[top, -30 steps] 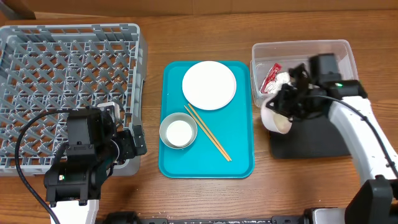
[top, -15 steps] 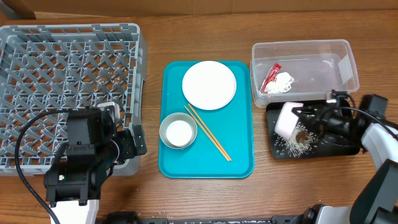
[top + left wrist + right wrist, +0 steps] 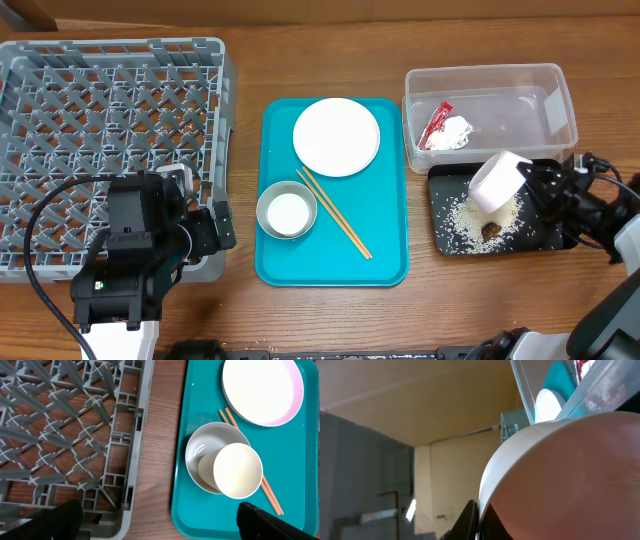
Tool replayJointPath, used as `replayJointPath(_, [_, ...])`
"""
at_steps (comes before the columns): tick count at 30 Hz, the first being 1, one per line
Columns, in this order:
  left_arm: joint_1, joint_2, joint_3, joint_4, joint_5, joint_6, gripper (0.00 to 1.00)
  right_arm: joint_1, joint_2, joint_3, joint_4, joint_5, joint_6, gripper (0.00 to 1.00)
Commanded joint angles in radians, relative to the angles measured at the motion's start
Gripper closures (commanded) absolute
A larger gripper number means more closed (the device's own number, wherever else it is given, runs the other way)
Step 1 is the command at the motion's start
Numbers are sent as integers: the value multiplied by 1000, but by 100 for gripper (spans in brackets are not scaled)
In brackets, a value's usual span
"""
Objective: Sort waste into correct bins and load items into the dishwasher
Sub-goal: 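Tip the rice bowl over the black tray with the right gripper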
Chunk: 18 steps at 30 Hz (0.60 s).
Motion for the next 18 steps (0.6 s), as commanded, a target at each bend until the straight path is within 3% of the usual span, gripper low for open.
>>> replayJointPath(1, [-5, -2, 21, 3, 1, -2, 0, -14, 0, 0, 3, -47, 46, 96])
replayJointPath(11, [-5, -2, 21, 3, 1, -3, 0, -10, 0, 0, 32, -37, 24, 96])
replayJointPath(15, [-5, -2, 21, 8, 1, -3, 0, 29, -1, 2, -35, 253, -60, 96])
replayJointPath(18, [-5, -2, 21, 8, 1, -3, 0, 87, -1, 16, -109, 354, -233, 96])
